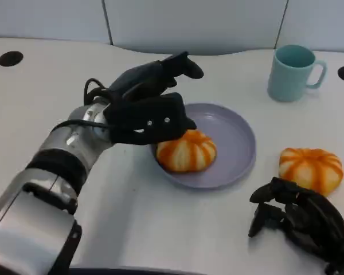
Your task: Grasp the bread from the table and place it into the plate.
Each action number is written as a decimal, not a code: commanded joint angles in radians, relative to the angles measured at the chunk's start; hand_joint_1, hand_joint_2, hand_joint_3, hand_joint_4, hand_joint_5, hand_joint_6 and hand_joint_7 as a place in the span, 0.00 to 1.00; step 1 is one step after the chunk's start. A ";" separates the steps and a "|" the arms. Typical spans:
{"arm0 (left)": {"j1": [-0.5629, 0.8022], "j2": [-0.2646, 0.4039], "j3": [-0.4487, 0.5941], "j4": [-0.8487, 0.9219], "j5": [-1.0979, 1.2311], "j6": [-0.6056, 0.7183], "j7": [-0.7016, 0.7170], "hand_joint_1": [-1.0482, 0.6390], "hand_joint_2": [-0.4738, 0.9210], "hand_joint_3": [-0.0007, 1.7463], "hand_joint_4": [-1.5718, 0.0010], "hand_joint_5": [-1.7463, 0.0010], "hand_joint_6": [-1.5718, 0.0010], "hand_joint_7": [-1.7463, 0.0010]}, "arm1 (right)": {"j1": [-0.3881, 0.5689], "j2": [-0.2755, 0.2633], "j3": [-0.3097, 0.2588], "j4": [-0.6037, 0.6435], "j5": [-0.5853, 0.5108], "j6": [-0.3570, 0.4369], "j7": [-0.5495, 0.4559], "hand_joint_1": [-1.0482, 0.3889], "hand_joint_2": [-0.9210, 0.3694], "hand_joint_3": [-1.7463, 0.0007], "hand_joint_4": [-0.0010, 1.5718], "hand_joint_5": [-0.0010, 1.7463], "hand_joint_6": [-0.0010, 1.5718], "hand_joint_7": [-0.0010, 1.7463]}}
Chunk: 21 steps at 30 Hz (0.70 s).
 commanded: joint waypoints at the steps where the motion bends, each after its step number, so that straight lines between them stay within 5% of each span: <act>1: 0.067 0.044 0.060 -0.033 -0.073 -0.075 -0.056 0.14 1.00 0.04 1.00 0.40 0.99 0.43 | 0.012 -0.008 -0.013 0.055 0.005 0.038 0.018 0.38 0.00 0.94 0.41 0.81 0.45 0.54; 4: 0.114 0.062 0.097 -0.060 -0.116 -0.105 -0.094 0.13 1.00 0.05 1.00 0.38 0.99 0.44 | 0.009 -0.011 -0.010 0.061 -0.006 0.032 0.005 0.36 0.00 0.96 0.42 0.80 0.45 0.53; 14: 0.342 0.047 0.270 -0.189 -0.365 -0.182 -0.205 0.19 1.00 0.07 0.94 0.42 0.81 0.71 | 0.002 -0.010 -0.016 0.081 -0.005 0.002 0.009 0.35 0.00 0.95 0.43 0.76 0.48 0.49; 21: 0.509 0.016 0.356 -0.364 -0.556 -0.119 -0.358 0.19 1.00 0.09 0.86 0.47 0.76 0.75 | 0.007 -0.015 -0.002 0.057 -0.026 0.001 -0.024 0.34 0.00 0.95 0.41 0.77 0.49 0.49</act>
